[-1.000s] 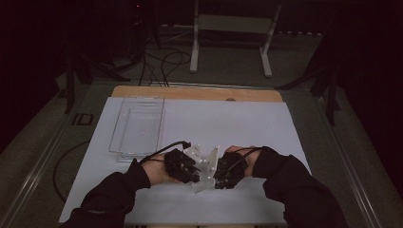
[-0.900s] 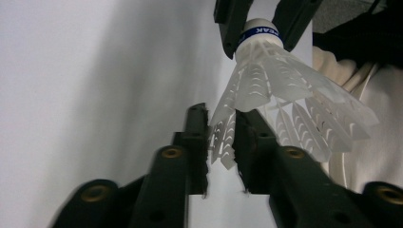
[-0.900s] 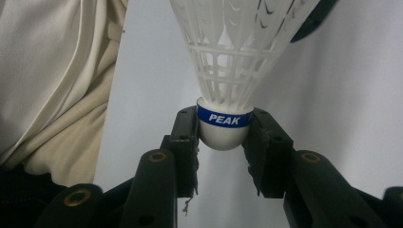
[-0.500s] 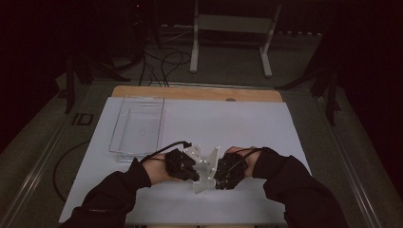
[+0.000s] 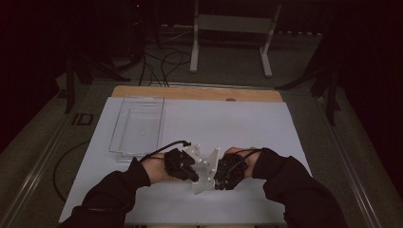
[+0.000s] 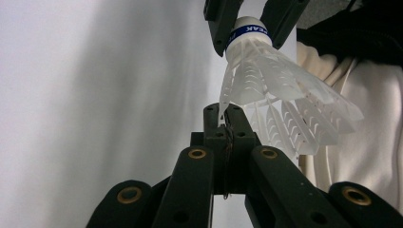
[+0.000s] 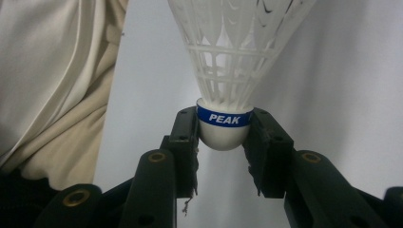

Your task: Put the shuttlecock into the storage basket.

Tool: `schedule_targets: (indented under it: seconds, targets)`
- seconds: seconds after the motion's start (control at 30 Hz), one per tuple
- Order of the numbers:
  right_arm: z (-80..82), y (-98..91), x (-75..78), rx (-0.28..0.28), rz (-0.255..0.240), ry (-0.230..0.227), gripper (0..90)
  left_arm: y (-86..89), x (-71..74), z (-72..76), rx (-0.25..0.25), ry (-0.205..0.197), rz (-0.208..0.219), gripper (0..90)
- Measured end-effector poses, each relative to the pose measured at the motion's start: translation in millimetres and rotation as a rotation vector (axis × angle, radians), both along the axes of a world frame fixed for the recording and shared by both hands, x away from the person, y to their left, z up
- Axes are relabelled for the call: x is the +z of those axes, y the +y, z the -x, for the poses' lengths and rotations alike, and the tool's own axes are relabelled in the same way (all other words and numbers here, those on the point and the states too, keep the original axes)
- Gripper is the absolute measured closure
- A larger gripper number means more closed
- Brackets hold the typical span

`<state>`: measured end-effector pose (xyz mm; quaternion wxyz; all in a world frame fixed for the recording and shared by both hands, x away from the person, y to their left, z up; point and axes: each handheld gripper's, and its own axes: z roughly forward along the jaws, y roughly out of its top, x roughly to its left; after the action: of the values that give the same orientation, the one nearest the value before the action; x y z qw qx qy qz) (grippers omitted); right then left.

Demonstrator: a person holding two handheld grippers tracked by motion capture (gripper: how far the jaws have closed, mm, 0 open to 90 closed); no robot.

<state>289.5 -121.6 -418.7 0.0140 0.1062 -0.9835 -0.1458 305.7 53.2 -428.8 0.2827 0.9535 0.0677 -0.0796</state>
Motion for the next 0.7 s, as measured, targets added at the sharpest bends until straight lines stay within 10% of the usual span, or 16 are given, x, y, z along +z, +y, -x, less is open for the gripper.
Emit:
schedule_targets:
  seconds: [0.47, 0.7]
  targets:
    - [-2.5, -3.8, 3.8, -0.071, -0.044, -0.014, 55.4, 1.9, 6.6, -2.4, 0.021, 0.016, -0.024, 90.0]
    - [-4.2, -10.7, 4.0, -0.164, -0.078, 0.026, 18.1, 7.4, 10.8, -4.4, 0.058, 0.001, -0.044, 90.0]
